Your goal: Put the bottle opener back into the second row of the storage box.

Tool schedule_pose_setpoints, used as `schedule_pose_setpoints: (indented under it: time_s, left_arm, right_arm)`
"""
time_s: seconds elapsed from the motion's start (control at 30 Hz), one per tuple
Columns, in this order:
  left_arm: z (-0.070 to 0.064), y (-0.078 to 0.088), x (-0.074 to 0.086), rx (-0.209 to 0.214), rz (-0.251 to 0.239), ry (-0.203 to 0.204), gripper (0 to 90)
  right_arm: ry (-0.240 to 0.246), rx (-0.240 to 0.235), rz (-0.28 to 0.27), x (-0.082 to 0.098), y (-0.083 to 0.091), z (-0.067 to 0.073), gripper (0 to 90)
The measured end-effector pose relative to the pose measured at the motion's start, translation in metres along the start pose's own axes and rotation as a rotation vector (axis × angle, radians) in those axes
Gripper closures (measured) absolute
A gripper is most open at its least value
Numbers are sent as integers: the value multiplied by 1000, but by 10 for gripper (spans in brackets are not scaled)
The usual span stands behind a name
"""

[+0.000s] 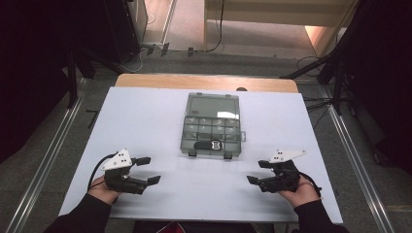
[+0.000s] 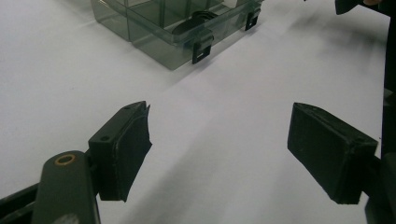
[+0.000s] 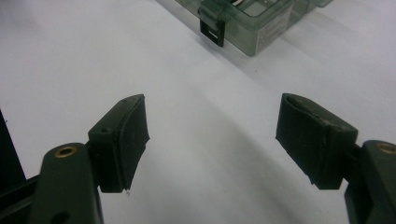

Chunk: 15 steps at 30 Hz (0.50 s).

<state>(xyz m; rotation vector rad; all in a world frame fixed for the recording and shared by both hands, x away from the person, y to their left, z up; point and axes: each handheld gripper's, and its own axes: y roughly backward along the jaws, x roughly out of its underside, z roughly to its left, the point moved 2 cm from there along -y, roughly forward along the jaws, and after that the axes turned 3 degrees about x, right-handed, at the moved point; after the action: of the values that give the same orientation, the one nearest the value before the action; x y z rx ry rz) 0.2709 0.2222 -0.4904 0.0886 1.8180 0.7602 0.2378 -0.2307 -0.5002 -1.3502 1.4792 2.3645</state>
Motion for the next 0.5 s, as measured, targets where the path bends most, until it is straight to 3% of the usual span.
schedule_pose_setpoints:
  time_s: [0.5]
  left_arm:
    - [0,0,0,0,2,0,211]
  right_arm:
    - [-6,11,21,8,-1,-3,268]
